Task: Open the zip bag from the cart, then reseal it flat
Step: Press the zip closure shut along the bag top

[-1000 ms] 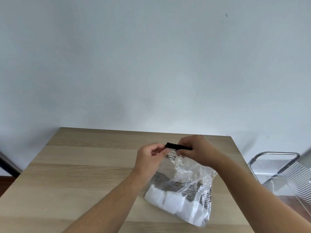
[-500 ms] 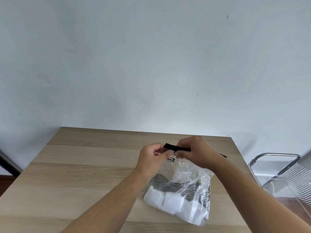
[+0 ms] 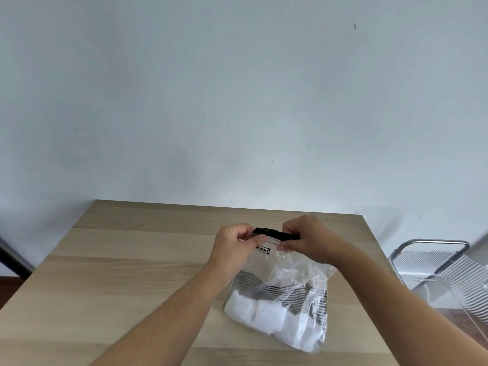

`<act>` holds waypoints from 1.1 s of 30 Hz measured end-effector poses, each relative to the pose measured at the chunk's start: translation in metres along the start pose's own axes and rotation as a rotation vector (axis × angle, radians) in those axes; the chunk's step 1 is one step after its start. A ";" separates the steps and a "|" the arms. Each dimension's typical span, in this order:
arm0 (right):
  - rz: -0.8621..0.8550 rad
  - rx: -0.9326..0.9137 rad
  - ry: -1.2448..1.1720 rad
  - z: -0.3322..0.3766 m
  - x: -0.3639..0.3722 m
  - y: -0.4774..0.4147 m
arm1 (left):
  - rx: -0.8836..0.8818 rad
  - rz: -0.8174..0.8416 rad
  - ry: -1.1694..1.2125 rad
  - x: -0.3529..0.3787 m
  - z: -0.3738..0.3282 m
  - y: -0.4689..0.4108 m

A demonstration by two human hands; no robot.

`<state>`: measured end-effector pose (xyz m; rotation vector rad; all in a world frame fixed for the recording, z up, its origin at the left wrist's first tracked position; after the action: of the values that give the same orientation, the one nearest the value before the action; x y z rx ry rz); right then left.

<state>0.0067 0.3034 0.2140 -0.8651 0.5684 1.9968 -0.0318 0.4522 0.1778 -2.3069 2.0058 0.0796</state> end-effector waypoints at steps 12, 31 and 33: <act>0.010 0.017 -0.002 -0.006 -0.003 0.001 | -0.031 -0.040 0.084 -0.009 0.005 -0.005; -0.048 0.115 -0.020 -0.033 -0.021 0.003 | -0.013 -0.116 0.093 -0.045 0.017 -0.025; -0.036 0.117 -0.012 -0.034 -0.020 0.005 | -0.012 -0.111 0.087 -0.049 0.017 -0.027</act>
<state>0.0228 0.2677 0.2073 -0.7866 0.6519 1.9150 -0.0115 0.5055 0.1660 -2.4653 1.9153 -0.0163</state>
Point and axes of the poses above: each hand's wrist, its own y-axis away from the middle knuckle, its own x-axis out of the palm, z = x × y, the point moved 8 cm from there along -y, towards the middle knuckle, and after that the axes turned 4 degrees about -y, right-handed, at the moved point
